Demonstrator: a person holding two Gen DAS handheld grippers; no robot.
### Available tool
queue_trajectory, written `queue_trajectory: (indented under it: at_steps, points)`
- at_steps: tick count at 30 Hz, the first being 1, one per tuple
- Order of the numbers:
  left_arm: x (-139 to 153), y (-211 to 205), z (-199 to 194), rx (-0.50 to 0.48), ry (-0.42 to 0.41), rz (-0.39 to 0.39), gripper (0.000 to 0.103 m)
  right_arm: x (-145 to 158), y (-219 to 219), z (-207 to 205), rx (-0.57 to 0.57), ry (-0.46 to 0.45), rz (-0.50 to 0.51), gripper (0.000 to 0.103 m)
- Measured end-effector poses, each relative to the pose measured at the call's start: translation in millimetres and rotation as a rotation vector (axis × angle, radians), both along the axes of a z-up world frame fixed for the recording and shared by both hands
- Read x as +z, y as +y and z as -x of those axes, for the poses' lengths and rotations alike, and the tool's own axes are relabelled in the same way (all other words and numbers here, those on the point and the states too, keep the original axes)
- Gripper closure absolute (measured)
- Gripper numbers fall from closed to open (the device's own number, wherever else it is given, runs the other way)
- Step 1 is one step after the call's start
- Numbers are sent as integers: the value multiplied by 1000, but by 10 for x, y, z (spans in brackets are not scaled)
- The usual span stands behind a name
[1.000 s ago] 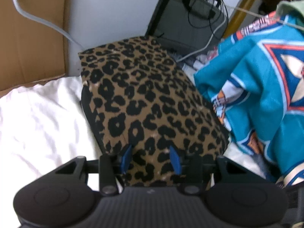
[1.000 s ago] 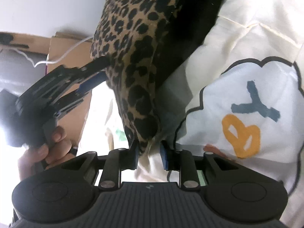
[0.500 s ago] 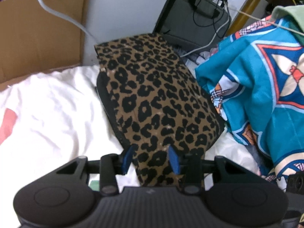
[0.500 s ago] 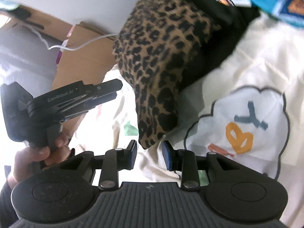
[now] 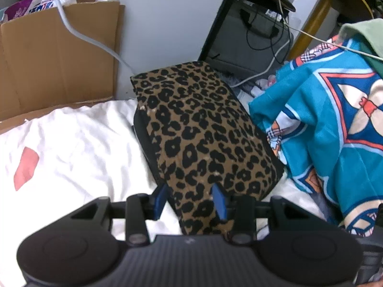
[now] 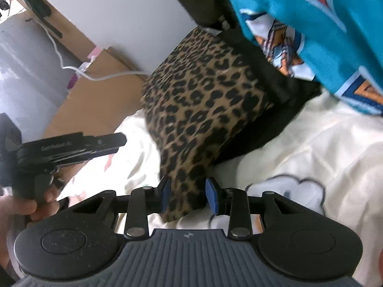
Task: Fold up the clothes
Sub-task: 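Press the folded skirt flat onto the cushion with both grippers, then open both grippers and lift them away from the skirt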
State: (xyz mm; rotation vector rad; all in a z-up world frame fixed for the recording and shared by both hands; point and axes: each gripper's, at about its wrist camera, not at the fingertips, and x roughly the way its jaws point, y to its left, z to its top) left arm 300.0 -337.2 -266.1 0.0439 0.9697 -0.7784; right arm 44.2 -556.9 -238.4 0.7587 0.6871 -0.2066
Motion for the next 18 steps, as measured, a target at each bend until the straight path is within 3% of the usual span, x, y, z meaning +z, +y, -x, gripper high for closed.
queue_trajectory:
  at_steps: [6, 12, 18]
  points:
    - [-32, -219, -239, 28, -9, 45, 59, 53, -181, -201, -15, 17, 138, 69]
    - [-3, -500, -429, 30, -33, 89, 59, 135, -369, -443, -35, -6, 214, 65]
    - [-285, -607, -586, 52, 6, 78, 59, 23, -481, -609, -26, 28, 254, 60]
